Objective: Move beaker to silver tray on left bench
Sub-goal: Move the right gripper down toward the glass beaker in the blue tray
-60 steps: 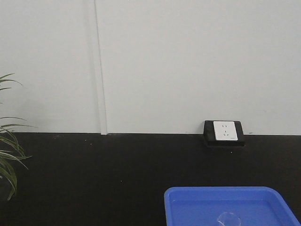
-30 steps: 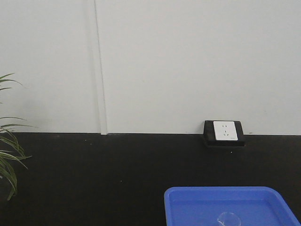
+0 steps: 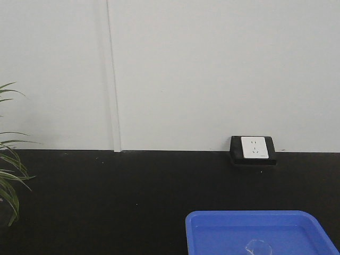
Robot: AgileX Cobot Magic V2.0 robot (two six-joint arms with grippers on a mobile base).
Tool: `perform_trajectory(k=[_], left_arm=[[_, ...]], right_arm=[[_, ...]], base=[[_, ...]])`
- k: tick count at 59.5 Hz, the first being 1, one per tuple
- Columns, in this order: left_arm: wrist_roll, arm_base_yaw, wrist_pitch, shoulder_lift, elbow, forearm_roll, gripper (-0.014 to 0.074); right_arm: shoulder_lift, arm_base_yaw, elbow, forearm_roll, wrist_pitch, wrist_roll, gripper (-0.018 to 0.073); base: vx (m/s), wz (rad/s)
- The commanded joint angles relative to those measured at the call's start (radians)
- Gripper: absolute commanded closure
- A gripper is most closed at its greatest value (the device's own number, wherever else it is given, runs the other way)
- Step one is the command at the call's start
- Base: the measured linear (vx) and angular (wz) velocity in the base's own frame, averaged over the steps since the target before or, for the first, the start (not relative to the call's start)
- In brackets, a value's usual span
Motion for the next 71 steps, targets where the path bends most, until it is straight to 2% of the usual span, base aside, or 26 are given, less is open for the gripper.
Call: perform_trajectory(k=[1, 9, 28, 45, 60, 71], left_arm=[[-0.001, -0.005, -0.076, -0.007, 0.02, -0.003, 0.0595], [-0.001, -0.005, -0.076, -0.007, 0.02, -0.003, 0.0595], [-0.001, -0.005, -0.076, -0.007, 0.02, -0.003, 0.0595], [-0.001, -0.005, -0.076, -0.007, 0.02, -0.003, 0.0595], [-0.001, -0.005, -0.076, -0.007, 0.02, -0.003, 0.0595], [-0.001, -0.005, -0.076, -0.007, 0.02, -0.003, 0.0595]], right_arm=[[-0.004, 0.002, 0.005, -0.006, -0.168, 0.0, 0.0571], [0.027, 0.001, -0.011, -0.006, -0.308, 0.0, 0.0571], [0.394, 0.001, -0.204, -0.063, -0.269, -0.014, 0.0566], [0.673, 0.001, -0.234, -0.055, -0.304, -0.012, 0.0541], [0.842, 0.001, -0.234, -0.051, -0.398, 0.024, 0.0426], [0.96, 0.001, -0.234, -0.051, -0.507, 0.022, 0.0242]], base=[[0.0, 0.0], [0.0, 0.0], [0.0, 0.0], [0.0, 0.0], [0.0, 0.0], [0.0, 0.0]])
